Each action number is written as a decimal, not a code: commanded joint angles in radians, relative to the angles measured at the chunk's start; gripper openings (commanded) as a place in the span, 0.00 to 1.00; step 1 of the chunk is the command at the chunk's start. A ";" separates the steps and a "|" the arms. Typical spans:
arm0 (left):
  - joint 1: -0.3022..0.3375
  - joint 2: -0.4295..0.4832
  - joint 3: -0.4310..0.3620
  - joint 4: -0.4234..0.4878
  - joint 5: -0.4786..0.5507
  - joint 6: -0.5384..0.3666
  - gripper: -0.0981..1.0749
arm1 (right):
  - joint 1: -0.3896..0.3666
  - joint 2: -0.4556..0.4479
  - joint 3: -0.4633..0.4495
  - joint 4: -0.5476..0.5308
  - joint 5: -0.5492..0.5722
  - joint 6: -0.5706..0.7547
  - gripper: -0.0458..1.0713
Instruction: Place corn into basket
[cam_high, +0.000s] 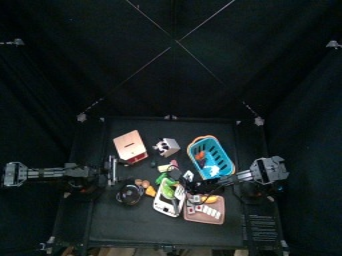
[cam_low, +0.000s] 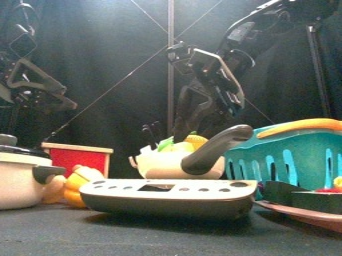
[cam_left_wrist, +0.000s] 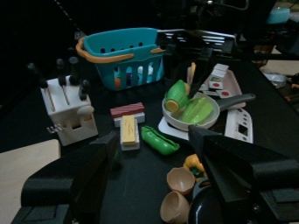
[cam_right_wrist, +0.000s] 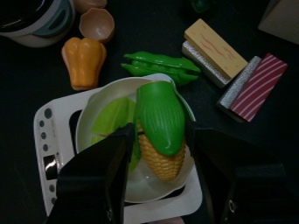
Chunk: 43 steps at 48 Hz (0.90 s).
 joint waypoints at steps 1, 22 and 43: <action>-0.002 0.006 -0.021 -0.002 -0.003 -0.002 0.92 | 0.000 -0.054 -0.026 -0.005 -0.002 0.000 0.65; -0.005 0.006 -0.026 -0.002 -0.003 -0.002 0.92 | -0.054 -0.333 0.091 0.000 0.101 0.009 0.65; -0.005 0.006 -0.028 -0.002 -0.003 -0.002 0.92 | -0.313 -0.672 0.350 0.143 0.327 0.011 0.65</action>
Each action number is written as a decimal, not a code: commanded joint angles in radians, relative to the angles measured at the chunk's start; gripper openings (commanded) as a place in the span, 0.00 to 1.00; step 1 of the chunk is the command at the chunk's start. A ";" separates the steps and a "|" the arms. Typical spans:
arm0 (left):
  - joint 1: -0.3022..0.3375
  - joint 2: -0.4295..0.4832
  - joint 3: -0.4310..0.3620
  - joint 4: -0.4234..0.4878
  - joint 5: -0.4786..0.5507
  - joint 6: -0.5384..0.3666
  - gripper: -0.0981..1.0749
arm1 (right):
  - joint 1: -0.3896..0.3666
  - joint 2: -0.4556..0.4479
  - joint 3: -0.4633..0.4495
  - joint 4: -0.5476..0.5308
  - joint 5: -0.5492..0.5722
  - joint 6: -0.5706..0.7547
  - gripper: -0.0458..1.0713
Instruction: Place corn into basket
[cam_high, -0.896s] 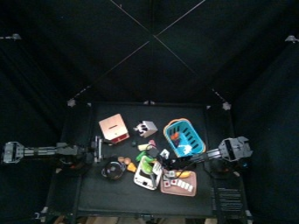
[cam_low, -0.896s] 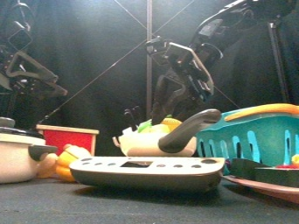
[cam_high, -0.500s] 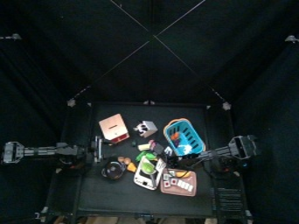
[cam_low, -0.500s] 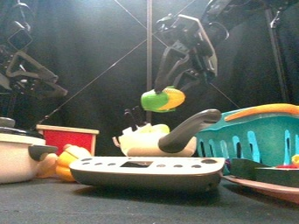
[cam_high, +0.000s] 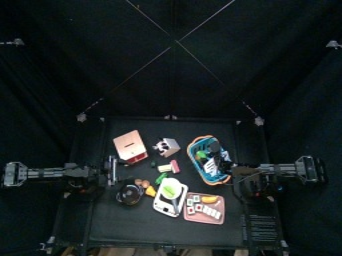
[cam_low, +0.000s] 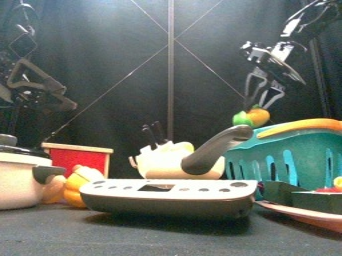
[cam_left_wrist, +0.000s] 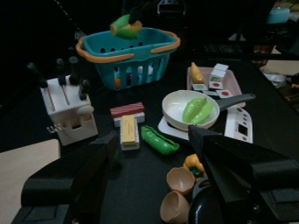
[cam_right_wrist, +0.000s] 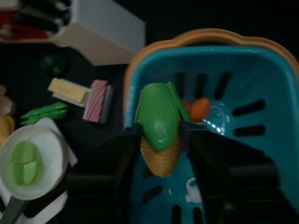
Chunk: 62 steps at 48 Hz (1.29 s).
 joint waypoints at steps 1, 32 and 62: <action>-0.002 0.006 -0.026 -0.002 -0.003 0.000 0.92 | -0.077 -0.031 0.044 0.060 -0.009 -0.006 0.65; -0.002 0.006 -0.025 -0.002 -0.003 0.002 0.92 | -0.207 -0.011 0.181 0.118 -0.198 -0.011 0.66; 0.000 0.006 -0.025 -0.002 -0.003 0.002 0.92 | -0.199 -0.009 0.209 0.138 -0.304 -0.011 0.66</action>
